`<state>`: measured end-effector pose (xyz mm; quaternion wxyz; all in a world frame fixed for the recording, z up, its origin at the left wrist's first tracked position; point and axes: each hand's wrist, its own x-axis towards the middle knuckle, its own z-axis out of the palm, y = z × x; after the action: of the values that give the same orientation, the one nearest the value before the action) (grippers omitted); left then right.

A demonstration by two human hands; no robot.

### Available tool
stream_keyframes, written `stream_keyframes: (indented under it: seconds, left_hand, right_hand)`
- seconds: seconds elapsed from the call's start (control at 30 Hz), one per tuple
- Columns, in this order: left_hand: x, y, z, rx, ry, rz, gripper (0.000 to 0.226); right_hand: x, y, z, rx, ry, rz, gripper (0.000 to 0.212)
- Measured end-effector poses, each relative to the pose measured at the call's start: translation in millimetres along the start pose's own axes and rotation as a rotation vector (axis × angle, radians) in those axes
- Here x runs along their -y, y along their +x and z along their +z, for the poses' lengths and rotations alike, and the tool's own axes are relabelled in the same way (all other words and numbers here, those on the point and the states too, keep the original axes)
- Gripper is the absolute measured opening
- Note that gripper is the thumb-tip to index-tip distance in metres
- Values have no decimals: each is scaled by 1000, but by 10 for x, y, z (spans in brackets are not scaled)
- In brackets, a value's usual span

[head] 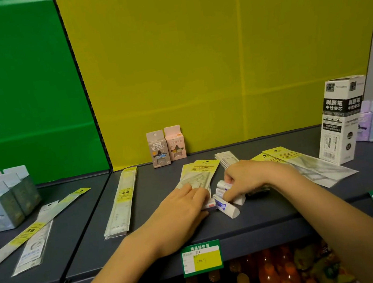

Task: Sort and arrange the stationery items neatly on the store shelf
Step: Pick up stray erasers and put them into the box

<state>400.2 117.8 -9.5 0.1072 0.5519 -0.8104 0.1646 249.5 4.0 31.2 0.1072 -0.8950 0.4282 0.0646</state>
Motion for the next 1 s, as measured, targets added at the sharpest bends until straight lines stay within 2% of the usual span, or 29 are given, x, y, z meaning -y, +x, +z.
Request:
stream_keyframes:
  seconds: [0.13, 0.2, 0.27, 0.37, 0.47, 0.63, 0.8, 1.0]
  left_hand:
    - [15, -29, -59, 3, -231, -130, 19]
    - [28, -26, -88, -6, -319, -174, 7]
    - [35, 14, -118, 16, -348, -190, 5]
    - [36, 102, -160, 81, -363, -186, 10]
    - [47, 207, -156, 124, -365, -92, 24]
    - [8, 413, -144, 213, -334, 7, 38]
    - [-4, 544, -106, 352, -292, 79, 30]
    - [-1, 575, -75, 336, -244, 107, 29]
  right_hand:
    - [48, -21, 49, -2, -133, -32, 33]
    - [70, -50, 68, -36, -174, -53, 36]
    - [84, -71, 83, -80, -167, -63, 40]
    - [33, -138, 58, -179, -2, -75, 36]
    - [-85, -274, 0, -280, 198, -103, 24]
    - [-264, -418, 40, -401, 368, -82, 31]
    - [-383, -452, 172, -435, 538, -34, 26]
    - [-515, -448, 269, -495, 721, 2, 28]
